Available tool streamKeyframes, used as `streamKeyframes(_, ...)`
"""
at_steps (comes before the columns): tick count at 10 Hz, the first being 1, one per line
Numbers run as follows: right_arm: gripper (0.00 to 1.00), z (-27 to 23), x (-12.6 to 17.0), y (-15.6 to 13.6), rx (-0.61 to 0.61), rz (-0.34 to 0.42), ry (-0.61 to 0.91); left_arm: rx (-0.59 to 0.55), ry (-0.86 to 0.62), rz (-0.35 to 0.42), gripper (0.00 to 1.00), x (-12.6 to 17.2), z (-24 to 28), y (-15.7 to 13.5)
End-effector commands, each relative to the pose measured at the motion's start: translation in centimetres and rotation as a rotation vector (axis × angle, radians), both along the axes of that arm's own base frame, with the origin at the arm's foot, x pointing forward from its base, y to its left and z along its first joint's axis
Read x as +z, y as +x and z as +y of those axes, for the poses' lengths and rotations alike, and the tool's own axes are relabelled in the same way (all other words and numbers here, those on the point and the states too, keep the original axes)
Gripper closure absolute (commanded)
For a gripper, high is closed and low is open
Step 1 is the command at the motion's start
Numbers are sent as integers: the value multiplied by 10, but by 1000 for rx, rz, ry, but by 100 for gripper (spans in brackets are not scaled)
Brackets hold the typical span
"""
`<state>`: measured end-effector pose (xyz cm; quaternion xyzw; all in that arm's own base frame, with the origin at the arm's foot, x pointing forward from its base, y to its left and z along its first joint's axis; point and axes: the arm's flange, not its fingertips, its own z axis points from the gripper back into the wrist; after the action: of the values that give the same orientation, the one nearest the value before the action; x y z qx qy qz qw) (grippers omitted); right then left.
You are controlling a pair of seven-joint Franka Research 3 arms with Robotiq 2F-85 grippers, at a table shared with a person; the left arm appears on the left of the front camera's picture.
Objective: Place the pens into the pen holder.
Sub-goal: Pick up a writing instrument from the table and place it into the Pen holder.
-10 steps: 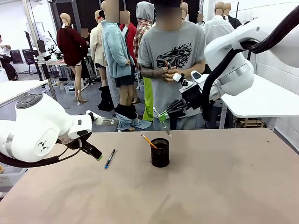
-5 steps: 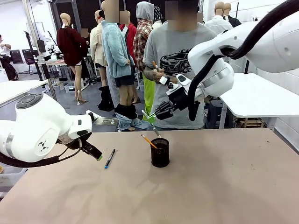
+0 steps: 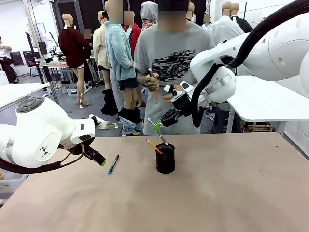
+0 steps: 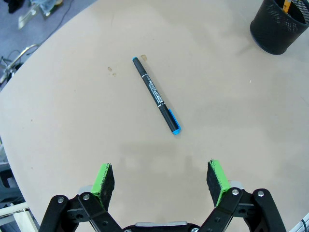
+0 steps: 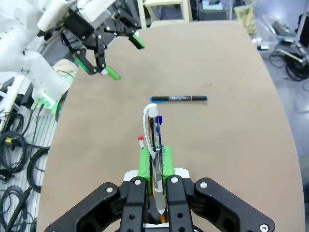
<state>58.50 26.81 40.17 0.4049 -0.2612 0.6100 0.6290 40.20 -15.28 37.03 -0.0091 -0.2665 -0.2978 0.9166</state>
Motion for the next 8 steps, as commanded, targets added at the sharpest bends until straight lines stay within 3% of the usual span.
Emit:
streamKeyframes(1,100,4,-7,15,10,45,-18,4,-4,-1,0,1,2,0)
streamKeyframes(8,100,7,-40,18,34,76,-72,4,-4,-1,0,1,2,0)
